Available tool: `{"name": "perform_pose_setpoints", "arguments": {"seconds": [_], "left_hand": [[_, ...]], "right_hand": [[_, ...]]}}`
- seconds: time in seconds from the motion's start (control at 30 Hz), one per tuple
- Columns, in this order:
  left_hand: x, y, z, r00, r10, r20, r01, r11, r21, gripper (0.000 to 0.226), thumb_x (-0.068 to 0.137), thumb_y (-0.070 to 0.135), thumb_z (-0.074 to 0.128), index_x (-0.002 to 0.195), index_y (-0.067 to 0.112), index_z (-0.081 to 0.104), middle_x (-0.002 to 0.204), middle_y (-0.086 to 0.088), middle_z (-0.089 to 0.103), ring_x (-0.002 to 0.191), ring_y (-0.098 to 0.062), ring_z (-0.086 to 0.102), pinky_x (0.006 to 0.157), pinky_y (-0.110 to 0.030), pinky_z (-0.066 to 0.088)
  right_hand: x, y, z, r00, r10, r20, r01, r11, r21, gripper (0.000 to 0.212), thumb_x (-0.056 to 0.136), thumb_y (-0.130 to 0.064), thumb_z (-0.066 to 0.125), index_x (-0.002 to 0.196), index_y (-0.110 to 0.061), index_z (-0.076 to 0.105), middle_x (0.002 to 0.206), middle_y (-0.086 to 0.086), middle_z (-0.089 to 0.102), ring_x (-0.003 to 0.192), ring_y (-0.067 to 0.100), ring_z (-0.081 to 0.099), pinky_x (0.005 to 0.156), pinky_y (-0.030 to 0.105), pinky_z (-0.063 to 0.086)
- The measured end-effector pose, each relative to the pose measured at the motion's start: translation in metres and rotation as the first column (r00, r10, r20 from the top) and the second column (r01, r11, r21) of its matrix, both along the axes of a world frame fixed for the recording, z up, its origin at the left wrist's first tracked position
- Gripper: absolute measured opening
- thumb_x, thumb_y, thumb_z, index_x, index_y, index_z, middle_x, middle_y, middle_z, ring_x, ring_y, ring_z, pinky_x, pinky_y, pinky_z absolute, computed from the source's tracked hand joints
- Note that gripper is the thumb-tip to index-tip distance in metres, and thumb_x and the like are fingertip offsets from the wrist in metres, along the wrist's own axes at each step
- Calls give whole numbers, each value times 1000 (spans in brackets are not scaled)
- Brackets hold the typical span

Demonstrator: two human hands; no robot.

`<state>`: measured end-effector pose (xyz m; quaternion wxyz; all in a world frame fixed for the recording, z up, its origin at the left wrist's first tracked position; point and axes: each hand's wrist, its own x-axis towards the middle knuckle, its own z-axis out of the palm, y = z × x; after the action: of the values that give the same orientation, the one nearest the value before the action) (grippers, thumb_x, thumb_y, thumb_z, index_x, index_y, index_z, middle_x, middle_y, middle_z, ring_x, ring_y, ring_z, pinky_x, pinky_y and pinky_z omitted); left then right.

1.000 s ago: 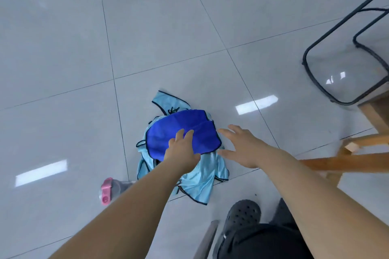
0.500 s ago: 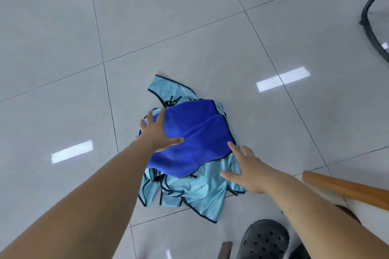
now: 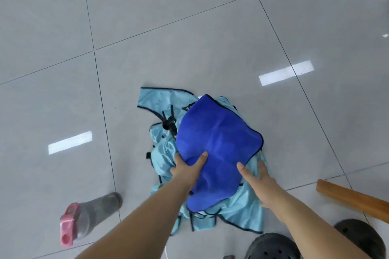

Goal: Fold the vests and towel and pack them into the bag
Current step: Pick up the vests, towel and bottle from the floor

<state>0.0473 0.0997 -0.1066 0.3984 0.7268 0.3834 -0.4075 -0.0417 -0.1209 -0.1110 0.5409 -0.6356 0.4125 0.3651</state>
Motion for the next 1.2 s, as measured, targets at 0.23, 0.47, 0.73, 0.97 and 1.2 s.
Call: {"name": "perform_pose_setpoints", "arguments": {"seconds": [0.23,0.47,0.73,0.97,1.2], "left_hand": [[6,-6,9,963,-191,191,119,935,334,137,56,89,77,160,23,18,162,-10,18,150,-35,21,119,-57,32],[98,55,-24,862,-471,186,445,880,169,148,51,100,70,165,43,-6,176,0,-6,162,-32,-2,126,-64,17],[115,52,-45,779,-624,67,531,712,459,116,81,96,36,167,31,-7,173,-15,7,158,-43,4,123,-64,16],[95,51,-54,664,-737,126,631,643,434,95,97,65,51,168,24,3,172,-7,16,157,-37,15,121,-61,28],[24,13,-38,957,-165,237,190,978,-85,49,88,72,62,132,61,44,127,17,65,117,-21,65,104,-51,52]], "right_hand": [[9,-30,-11,996,-3,94,38,925,-377,150,47,-111,44,167,-28,9,170,13,22,157,34,24,126,56,27],[3,-32,-22,992,-106,67,120,961,-251,160,37,-111,53,167,-33,2,175,6,10,159,33,20,126,55,27],[-17,-32,-14,956,-157,249,225,935,-275,141,50,-104,56,166,-40,7,173,-1,15,158,26,22,123,51,31],[-34,-25,-23,968,-62,245,109,977,-182,140,55,-102,61,166,-44,0,174,-18,0,161,7,-1,130,46,16],[-22,-10,-17,909,-323,264,303,946,112,93,79,-77,74,157,-48,31,147,-22,57,134,3,56,108,33,50]]}}
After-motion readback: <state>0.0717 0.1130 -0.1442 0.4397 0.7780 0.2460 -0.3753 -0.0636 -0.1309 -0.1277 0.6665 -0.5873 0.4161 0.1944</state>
